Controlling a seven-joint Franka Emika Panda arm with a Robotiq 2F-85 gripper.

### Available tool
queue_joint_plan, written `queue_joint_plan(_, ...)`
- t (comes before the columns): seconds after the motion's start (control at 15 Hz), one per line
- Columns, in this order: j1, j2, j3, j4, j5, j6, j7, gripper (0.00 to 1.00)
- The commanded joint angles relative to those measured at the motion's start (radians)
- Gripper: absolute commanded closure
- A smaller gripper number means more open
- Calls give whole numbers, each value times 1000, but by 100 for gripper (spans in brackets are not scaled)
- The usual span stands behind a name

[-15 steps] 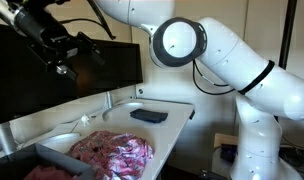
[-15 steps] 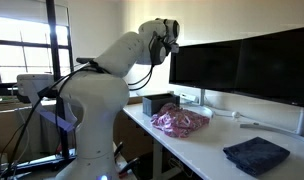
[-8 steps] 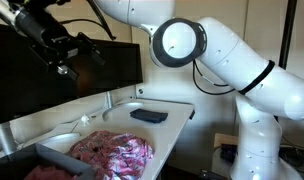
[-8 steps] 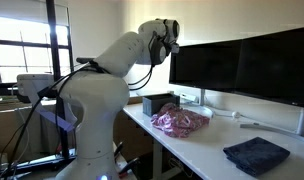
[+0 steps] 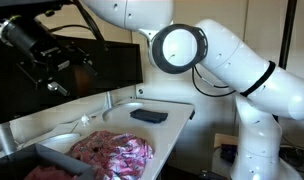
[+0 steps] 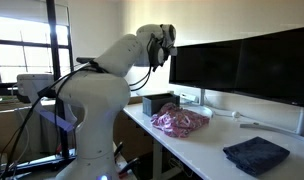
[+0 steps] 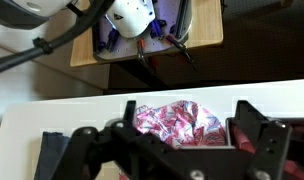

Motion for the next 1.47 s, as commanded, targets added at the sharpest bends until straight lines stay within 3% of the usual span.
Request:
queue_joint_plan(0.0,71,42,-4,0,-25,65,39,0)
queue_joint_plan(0.33,121,100,-9,10,-16,219,148,0)
queue_joint_plan(0.67,98,141,6,-2,12,289,246,0)
queue_joint_plan(1.4,134,196,-13,8,-49,398,246,0)
